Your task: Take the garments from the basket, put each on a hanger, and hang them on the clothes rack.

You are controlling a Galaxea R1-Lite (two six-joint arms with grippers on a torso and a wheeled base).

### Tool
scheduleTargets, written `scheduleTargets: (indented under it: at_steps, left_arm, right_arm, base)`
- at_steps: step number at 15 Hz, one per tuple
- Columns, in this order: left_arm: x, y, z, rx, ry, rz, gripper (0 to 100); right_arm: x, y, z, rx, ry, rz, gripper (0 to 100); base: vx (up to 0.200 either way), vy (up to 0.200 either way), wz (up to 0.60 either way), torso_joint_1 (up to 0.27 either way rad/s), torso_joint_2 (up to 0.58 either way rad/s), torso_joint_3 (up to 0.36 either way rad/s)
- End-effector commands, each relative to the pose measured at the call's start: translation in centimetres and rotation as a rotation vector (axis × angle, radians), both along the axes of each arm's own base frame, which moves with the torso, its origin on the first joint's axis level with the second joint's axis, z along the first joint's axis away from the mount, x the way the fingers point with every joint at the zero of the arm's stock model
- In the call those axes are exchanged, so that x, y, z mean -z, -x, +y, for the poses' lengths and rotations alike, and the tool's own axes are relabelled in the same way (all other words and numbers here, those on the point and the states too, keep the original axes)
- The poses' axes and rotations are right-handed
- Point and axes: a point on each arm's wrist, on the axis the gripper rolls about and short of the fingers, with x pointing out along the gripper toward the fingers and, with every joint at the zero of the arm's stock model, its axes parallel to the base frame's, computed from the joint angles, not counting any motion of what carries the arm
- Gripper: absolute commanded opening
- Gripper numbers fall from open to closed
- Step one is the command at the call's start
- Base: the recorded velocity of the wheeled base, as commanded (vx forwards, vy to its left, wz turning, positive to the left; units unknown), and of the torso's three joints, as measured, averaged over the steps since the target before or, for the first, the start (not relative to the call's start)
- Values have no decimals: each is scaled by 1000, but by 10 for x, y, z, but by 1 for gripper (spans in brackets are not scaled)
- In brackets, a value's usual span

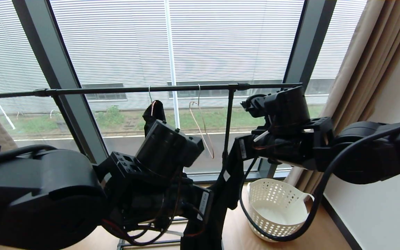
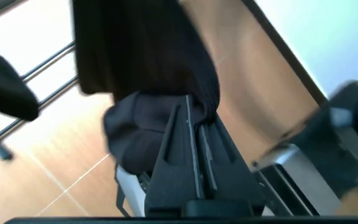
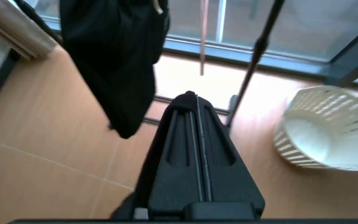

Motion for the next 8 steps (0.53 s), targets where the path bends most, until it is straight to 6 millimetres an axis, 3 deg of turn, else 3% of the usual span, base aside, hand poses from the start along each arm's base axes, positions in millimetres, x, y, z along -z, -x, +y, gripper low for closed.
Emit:
scheduleTargets:
  at_steps: [1,4,8]
  left_arm:
    - [3,-26,16,-98,-8,-2,0]
    - [2,-57,23,-173,15,-30,0]
    - [-4,-80,16,-193,40,-63,0]
  right_arm:
    - [-16,9,-22,17,18,-40,0]
    - [-22,26,-36,-10,113,-79,0]
    - [-18,31,-31,21,169,-89,0]
  base:
    - [0,0,0,0,0,0]
    - [0,0,0,0,0,0]
    - [0,0,0,0,0,0]
